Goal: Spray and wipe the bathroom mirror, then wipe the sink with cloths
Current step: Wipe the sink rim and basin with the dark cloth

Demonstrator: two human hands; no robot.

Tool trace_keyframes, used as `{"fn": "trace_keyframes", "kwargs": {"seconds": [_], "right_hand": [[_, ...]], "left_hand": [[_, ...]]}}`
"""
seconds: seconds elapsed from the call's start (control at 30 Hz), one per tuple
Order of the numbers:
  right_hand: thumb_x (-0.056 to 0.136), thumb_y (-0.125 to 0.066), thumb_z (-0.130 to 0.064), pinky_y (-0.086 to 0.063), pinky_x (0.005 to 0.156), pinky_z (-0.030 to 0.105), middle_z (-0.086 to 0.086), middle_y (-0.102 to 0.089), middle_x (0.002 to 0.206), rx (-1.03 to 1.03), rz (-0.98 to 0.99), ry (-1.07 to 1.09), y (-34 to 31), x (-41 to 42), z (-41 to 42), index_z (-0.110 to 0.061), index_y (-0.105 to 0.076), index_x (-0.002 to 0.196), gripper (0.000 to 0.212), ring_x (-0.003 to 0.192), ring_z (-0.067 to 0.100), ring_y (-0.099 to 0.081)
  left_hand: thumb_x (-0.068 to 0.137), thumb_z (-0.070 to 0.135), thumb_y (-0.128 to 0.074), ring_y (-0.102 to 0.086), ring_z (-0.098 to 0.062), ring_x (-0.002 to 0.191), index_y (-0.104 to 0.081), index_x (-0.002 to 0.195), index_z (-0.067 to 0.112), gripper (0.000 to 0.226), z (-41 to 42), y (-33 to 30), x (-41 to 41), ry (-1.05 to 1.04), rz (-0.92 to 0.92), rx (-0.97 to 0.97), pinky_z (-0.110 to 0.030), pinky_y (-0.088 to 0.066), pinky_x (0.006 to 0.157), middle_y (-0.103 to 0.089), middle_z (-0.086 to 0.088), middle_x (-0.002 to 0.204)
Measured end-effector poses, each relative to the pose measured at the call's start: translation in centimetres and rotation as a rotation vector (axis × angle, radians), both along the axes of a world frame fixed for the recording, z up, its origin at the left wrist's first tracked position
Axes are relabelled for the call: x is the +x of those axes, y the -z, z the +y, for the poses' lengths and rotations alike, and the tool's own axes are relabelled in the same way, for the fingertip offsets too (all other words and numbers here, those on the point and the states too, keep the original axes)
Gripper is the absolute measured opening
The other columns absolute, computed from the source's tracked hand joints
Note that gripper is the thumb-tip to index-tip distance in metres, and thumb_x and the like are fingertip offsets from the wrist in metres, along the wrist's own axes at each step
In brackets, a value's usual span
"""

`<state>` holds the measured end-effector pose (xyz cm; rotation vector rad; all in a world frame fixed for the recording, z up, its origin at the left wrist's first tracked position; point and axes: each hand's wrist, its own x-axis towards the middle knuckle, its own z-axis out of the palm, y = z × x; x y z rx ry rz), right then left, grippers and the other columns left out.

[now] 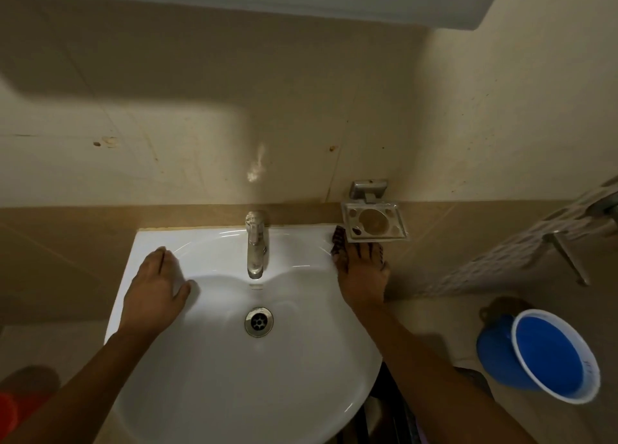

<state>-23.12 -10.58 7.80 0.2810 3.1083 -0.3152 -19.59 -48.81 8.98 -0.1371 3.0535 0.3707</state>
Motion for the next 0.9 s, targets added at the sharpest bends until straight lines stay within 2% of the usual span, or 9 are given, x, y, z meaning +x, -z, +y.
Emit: {"fn": "trace_keyframes", "kwargs": {"seconds": [0.07, 0.13, 0.3, 0.43, 0.57, 0.67, 0.73, 0.83, 0.9], "right_hand": [[0.095, -0.031, -0.05, -0.037, 0.101, 0.068, 0.019, -0.055, 0.139, 0.019, 0.078, 0.012, -0.2, -1.1, -1.7, -0.023, -0.051, 0.141, 0.057, 0.126, 0.047, -0.049], [0.096, -0.036, -0.046, -0.036, 0.101, 0.07, 0.018, -0.059, 0.135, 0.053, 0.124, -0.04, 0.0, -2.0, -3.8, -0.021, -0.054, 0.138, 0.052, 0.121, 0.046, -0.055], [0.099, -0.028, -0.041, -0.025, 0.11, 0.067, 0.011, -0.041, 0.153, 0.037, 0.121, -0.265, 1.2, -1.1, -8.7, -0.023, -0.041, 0.148, 0.053, 0.142, 0.037, -0.034], [0.096, -0.035, -0.038, -0.03, 0.108, 0.065, 0.009, -0.048, 0.148, -0.022, 0.152, -0.322, 1.7, 0.9, -12.6, -0.021, -0.046, 0.144, 0.052, 0.138, 0.035, -0.042], [0.098, -0.039, -0.044, -0.029, 0.111, 0.062, 0.009, -0.045, 0.15, -0.016, 0.182, -0.334, 2.4, 2.2, -12.8, -0.018, -0.044, 0.146, 0.055, 0.141, 0.032, -0.038], [0.098, -0.04, -0.038, -0.034, 0.108, 0.063, 0.01, -0.048, 0.148, -0.033, 0.203, -0.291, 2.9, 3.0, -13.9, -0.016, -0.05, 0.142, 0.051, 0.14, 0.031, -0.04], [0.096, -0.045, -0.034, -0.032, 0.109, 0.065, 0.011, -0.047, 0.149, -0.057, 0.245, -0.286, 3.4, 3.9, -14.8, -0.016, -0.053, 0.14, 0.049, 0.142, 0.032, -0.035], [0.09, -0.054, -0.023, -0.026, 0.112, 0.065, 0.01, -0.038, 0.155, -0.073, 0.285, -0.381, 4.0, 5.5, -16.8, -0.016, -0.043, 0.148, 0.059, 0.145, 0.033, -0.029], [0.09, -0.054, -0.021, -0.023, 0.114, 0.062, 0.008, -0.036, 0.156, -0.033, 0.271, -0.439, 4.1, 5.6, -18.9, -0.017, -0.037, 0.151, 0.063, 0.146, 0.03, -0.028]], "left_hand": [[0.085, 0.026, -0.072, -0.036, -0.041, 0.139, -0.041, 0.142, -0.007, 0.073, -0.2, -0.3, 0.0, 0.004, -0.003, 0.01, -0.052, -0.038, 0.109, -0.039, -0.025, 0.15], [0.087, 0.028, -0.07, -0.033, -0.039, 0.142, -0.039, 0.144, -0.005, 0.072, -0.4, -0.6, 0.1, 0.013, -0.006, 0.025, -0.05, -0.037, 0.11, -0.036, -0.023, 0.153], [0.089, 0.034, -0.067, -0.029, -0.034, 0.144, -0.037, 0.146, -0.001, 0.074, -1.1, -0.9, 0.1, 0.051, -0.025, 0.038, -0.045, -0.037, 0.11, -0.032, -0.018, 0.156], [0.09, 0.035, -0.065, -0.03, -0.033, 0.145, -0.037, 0.147, -0.001, 0.073, -1.7, -1.4, 0.3, 0.073, -0.035, 0.061, -0.044, -0.035, 0.112, -0.031, -0.017, 0.157], [0.091, 0.035, -0.064, -0.032, -0.036, 0.143, -0.037, 0.146, -0.003, 0.072, -3.2, -1.6, 0.9, 0.087, -0.011, 0.083, -0.047, -0.035, 0.113, -0.032, -0.02, 0.155], [0.092, 0.048, -0.048, -0.029, -0.036, 0.145, -0.037, 0.145, -0.003, 0.075, -4.5, -1.5, 1.5, 0.049, -0.011, 0.088, -0.048, -0.033, 0.114, -0.032, -0.021, 0.156], [0.089, 0.056, -0.033, -0.03, -0.037, 0.144, -0.037, 0.145, -0.005, 0.082, -5.2, -1.2, 1.8, 0.073, 0.0, 0.085, -0.047, -0.032, 0.115, -0.034, -0.022, 0.154], [0.088, 0.056, -0.024, -0.03, -0.038, 0.144, -0.037, 0.145, -0.006, 0.086, -5.4, -1.1, 1.8, 0.104, 0.008, 0.089, -0.046, -0.032, 0.113, -0.034, -0.024, 0.154], [0.088, 0.056, -0.022, -0.029, -0.037, 0.145, -0.035, 0.146, -0.005, 0.085, -5.6, -1.0, 1.8, 0.114, 0.011, 0.092, -0.046, -0.031, 0.114, -0.033, -0.023, 0.155]]}}
